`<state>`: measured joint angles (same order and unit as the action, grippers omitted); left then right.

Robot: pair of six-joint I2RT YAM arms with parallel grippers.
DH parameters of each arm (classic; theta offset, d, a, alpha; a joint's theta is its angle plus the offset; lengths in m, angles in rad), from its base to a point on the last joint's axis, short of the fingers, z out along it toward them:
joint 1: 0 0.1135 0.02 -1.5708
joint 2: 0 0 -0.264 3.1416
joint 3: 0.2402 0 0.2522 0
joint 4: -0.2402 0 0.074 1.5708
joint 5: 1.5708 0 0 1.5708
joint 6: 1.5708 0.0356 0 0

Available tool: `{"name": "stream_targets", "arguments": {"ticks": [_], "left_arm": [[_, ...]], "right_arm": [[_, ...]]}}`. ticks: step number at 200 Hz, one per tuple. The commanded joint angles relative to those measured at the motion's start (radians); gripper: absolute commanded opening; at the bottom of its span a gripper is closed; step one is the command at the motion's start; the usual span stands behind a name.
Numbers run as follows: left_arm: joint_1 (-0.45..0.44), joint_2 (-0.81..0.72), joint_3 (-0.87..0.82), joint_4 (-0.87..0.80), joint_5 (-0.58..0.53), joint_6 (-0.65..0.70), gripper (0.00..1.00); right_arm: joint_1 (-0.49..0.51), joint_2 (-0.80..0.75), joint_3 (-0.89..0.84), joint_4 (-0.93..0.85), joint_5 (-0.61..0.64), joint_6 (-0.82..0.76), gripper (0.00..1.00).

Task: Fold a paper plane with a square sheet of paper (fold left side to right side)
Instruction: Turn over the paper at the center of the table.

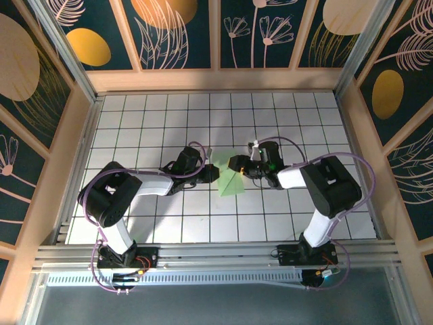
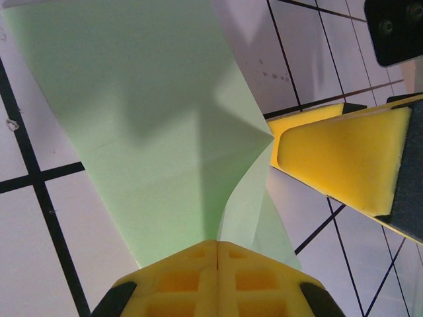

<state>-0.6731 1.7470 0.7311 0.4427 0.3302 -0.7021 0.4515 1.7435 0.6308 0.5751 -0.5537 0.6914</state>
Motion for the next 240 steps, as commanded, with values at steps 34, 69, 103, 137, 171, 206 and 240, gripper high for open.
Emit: {"name": "stream_targets", "arguments": {"ticks": [34,69,103,137,171,206,240], "left_arm": [[0.003,-0.002,-0.016,0.019,-0.045,-0.023,0.02],[0.004,0.013,-0.014,0.021,-0.049,-0.031,0.02],[0.003,0.024,-0.01,0.012,-0.054,-0.03,0.09],[0.003,0.019,-0.01,0.006,-0.062,-0.034,0.21],[0.003,-0.042,-0.022,-0.005,-0.09,-0.046,0.26],[0.003,-0.159,-0.033,-0.04,-0.122,-0.054,0.38],[0.015,-0.282,-0.042,-0.05,-0.119,-0.075,0.52]], "right_arm": [[0.02,0.032,0.035,0.029,-0.04,-0.005,0.55],[0.031,0.036,0.045,-0.008,-0.022,-0.026,0.48],[0.035,0.042,0.059,-0.039,-0.01,-0.043,0.42],[0.04,0.053,0.069,-0.057,-0.005,-0.05,0.33],[0.04,0.055,0.073,-0.051,-0.016,-0.052,0.16],[0.038,0.005,0.076,-0.051,0.002,-0.078,0.02],[0.008,-0.103,0.062,-0.034,0.016,-0.104,0.0]]}}
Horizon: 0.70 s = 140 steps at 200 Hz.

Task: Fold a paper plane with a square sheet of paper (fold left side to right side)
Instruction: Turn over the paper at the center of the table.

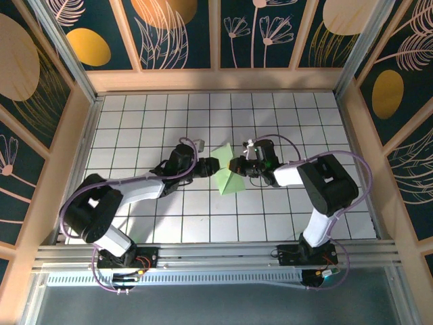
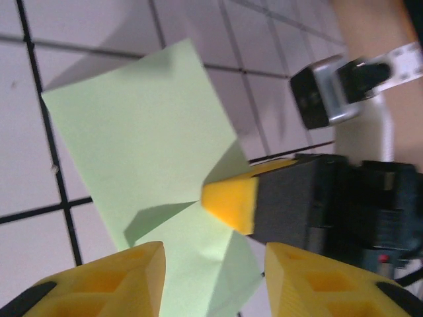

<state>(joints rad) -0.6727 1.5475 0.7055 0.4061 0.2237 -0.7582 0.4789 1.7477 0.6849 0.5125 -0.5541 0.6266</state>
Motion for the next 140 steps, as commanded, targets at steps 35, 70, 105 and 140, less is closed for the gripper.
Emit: {"name": "stream_targets", "arguments": {"ticks": [35,70,105,140], "left_arm": [[0.042,-0.239,-0.049,0.028,-0.023,-0.059,0.74],[0.062,-0.362,-0.084,0.16,0.037,-0.108,0.97],[0.064,-0.362,-0.091,0.453,0.264,-0.191,0.99],[0.064,-0.319,-0.061,0.56,0.341,-0.236,0.99]], "right_arm": [[-0.092,-0.269,-0.013,0.082,-0.024,-0.024,0.0],[-0.16,-0.45,-0.012,0.103,-0.087,-0.008,0.0],[-0.193,-0.578,-0.019,0.197,-0.171,0.084,0.0],[-0.194,-0.602,-0.021,0.389,-0.276,0.248,0.0]]}}
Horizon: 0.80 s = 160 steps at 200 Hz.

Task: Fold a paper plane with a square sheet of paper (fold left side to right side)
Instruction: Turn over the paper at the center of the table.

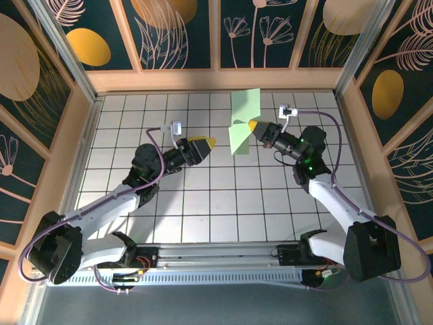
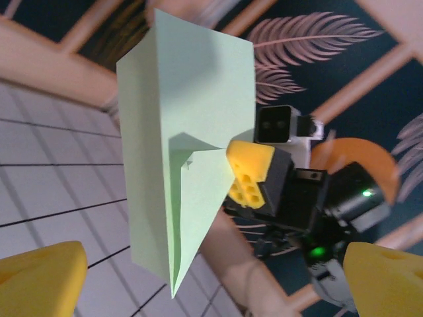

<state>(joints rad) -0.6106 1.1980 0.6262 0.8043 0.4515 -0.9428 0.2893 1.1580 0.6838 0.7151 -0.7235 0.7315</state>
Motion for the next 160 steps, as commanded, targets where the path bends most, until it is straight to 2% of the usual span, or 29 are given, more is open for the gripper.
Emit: {"name": "stream_targets", "arguments": {"ticks": [1,45,100,160], "left_arm": [[0.002,0.032,0.02,0.163,0.115,-0.052,0.99],[0.0,0.125,0.056,0.268,0.185,-0.108,0.99],[-0.025,0.209,0.11,0.335,0.229,-0.145,0.96],[-0.027,0.231,0.124,0.325,0.21,-0.158,0.66]], "right_arm": [[-0.005,-0.012,-0.02,0.193,-0.109,0.147,0.0],[0.018,0.025,-0.005,0.349,-0.158,0.281,0.0],[0.092,0.075,0.038,0.315,-0.155,0.257,0.0],[0.095,0.1,0.045,0.337,-0.156,0.272,0.0]]}}
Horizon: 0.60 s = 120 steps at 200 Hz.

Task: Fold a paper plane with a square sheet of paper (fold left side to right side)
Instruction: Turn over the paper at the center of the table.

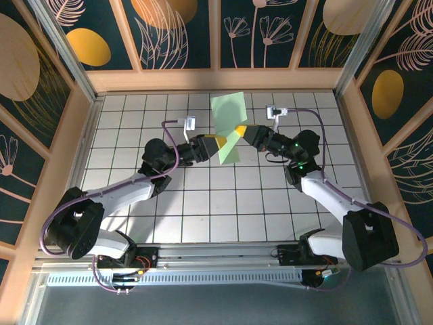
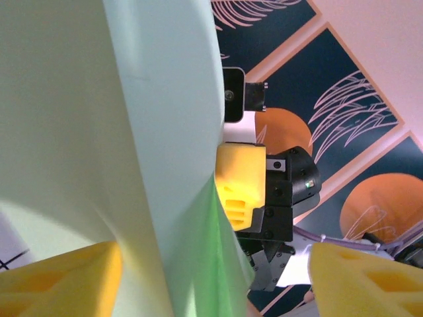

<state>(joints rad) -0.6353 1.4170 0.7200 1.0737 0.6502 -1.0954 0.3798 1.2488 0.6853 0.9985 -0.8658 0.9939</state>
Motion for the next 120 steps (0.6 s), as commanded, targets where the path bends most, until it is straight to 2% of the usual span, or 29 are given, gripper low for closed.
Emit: {"name": "stream_targets", "arguments": {"ticks": [1,54,86,120], "left_arm": [[-0.003,0.012,0.031,0.055,0.01,-0.005,0.66],[-0.002,0.001,0.029,0.014,-0.008,0.015,0.42],[-0.001,-0.01,0.027,-0.032,-0.021,0.038,0.25],[-0.003,-0.028,0.034,-0.128,-0.035,0.082,0.14]], "right_arm": [[0.004,0.011,0.043,0.053,-0.014,0.009,0.0],[0.005,0.021,0.034,0.042,-0.016,0.006,0.0],[0.0,0.014,0.031,0.02,-0.015,-0.004,0.13],[-0.02,-0.029,0.035,-0.1,0.004,-0.077,0.29]]}}
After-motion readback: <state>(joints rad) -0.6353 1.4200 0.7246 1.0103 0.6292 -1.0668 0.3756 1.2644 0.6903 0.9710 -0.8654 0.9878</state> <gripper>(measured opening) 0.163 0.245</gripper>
